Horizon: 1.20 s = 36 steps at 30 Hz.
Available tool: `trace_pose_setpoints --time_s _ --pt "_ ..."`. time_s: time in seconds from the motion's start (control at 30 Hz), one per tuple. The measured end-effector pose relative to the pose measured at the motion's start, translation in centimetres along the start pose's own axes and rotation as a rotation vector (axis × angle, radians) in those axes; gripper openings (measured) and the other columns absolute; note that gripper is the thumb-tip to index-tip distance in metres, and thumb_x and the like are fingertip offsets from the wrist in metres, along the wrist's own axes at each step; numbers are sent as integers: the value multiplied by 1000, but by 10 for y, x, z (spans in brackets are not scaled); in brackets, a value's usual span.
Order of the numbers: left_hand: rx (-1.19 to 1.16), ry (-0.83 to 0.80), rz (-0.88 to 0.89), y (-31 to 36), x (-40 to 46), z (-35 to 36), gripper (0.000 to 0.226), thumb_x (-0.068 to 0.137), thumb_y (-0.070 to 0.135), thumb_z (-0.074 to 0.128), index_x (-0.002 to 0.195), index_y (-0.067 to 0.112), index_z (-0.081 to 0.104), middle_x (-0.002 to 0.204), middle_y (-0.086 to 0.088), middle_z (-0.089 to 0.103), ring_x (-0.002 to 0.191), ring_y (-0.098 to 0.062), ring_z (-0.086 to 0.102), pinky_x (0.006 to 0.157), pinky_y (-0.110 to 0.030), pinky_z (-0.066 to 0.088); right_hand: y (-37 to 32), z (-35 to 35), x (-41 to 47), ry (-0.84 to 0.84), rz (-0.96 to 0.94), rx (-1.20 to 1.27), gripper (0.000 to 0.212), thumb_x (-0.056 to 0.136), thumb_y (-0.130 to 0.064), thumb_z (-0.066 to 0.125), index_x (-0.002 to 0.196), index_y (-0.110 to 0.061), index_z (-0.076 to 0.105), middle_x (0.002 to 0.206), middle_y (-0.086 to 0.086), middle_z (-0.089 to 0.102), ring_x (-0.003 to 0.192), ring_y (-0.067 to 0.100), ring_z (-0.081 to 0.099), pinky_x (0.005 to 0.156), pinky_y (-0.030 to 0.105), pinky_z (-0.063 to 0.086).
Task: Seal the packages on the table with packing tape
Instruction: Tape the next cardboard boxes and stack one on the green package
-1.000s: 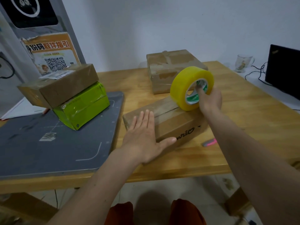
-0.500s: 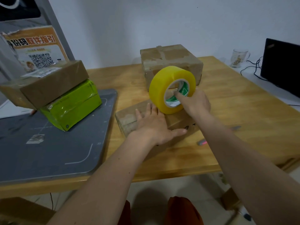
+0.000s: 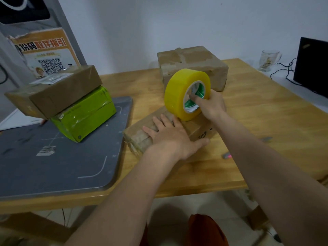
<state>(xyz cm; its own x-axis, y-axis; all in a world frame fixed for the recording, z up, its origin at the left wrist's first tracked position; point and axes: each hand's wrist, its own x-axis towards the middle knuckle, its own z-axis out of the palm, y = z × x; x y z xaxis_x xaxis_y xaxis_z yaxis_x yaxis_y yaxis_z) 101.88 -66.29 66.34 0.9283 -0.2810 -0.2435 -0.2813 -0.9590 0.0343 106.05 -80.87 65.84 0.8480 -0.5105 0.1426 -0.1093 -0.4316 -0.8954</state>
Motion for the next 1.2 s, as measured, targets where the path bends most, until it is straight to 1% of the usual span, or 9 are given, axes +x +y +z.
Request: trace_pose_setpoints --time_s 0.13,0.27,0.4,0.57,0.73,0.83,0.9,1.1,1.2 --pt "-468 172 124 -41 18 -27 60 76 73 61 117 30 60 125 -1 62 104 -17 57 76 -29 46 4 -2 8 -92 -43 130 30 85 -40 72 107 -20 66 107 -1 69 103 20 63 88 38 51" --pt "-720 203 259 -58 36 -32 96 63 32 91 144 25 39 128 5 57 114 -13 55 93 -32 48 -4 0 17 -339 -54 164 26 86 -29 73 108 -19 65 98 -7 68 89 8 63 65 17 45" --pt "-812 282 284 -52 46 -18 80 58 27 94 128 20 57 117 5 63 109 -13 58 85 -27 47 -13 5 23 -439 -49 187 14 85 -16 73 91 -25 64 83 -13 68 76 1 63 58 13 47" --pt "-850 376 304 -50 46 -5 75 63 25 92 128 16 56 119 0 63 108 -15 59 87 -30 49 -24 1 19 -471 -61 194 24 87 -9 70 109 -14 62 90 -5 66 87 13 62 70 21 48" --pt "-925 405 383 -47 39 -6 80 66 8 89 134 8 47 130 -7 56 117 -18 55 97 -30 46 -38 5 0 -401 -34 218 48 97 -3 56 141 2 40 131 24 55 84 9 56 61 5 46" --pt "-1030 378 358 -52 38 -8 74 64 3 89 128 2 52 112 0 64 99 -10 62 79 -10 47 -33 -4 -10 -254 1 142 59 97 -29 59 148 -16 32 142 10 48 122 20 51 96 24 45" --pt "-1090 349 353 -55 40 -9 69 62 3 89 124 0 59 115 -4 67 105 -14 64 84 -14 50 -14 -21 -25 -36 30 122 48 97 -36 56 140 -20 45 127 2 55 117 18 52 81 22 43" --pt "-1131 348 393 -54 38 -10 62 62 0 89 118 -2 63 117 -10 68 108 -16 64 91 -22 50 80 -46 -76 -49 266 -1016 45 94 -52 49 119 -16 61 125 17 55 119 37 47 99 43 40" --pt "-1140 376 406 -53 35 -10 62 61 -2 88 118 -4 63 116 -10 68 103 -14 64 84 -14 49 83 -41 -83 -74 158 -1000 33 95 -38 53 119 -16 59 126 19 49 120 38 43 101 42 35"
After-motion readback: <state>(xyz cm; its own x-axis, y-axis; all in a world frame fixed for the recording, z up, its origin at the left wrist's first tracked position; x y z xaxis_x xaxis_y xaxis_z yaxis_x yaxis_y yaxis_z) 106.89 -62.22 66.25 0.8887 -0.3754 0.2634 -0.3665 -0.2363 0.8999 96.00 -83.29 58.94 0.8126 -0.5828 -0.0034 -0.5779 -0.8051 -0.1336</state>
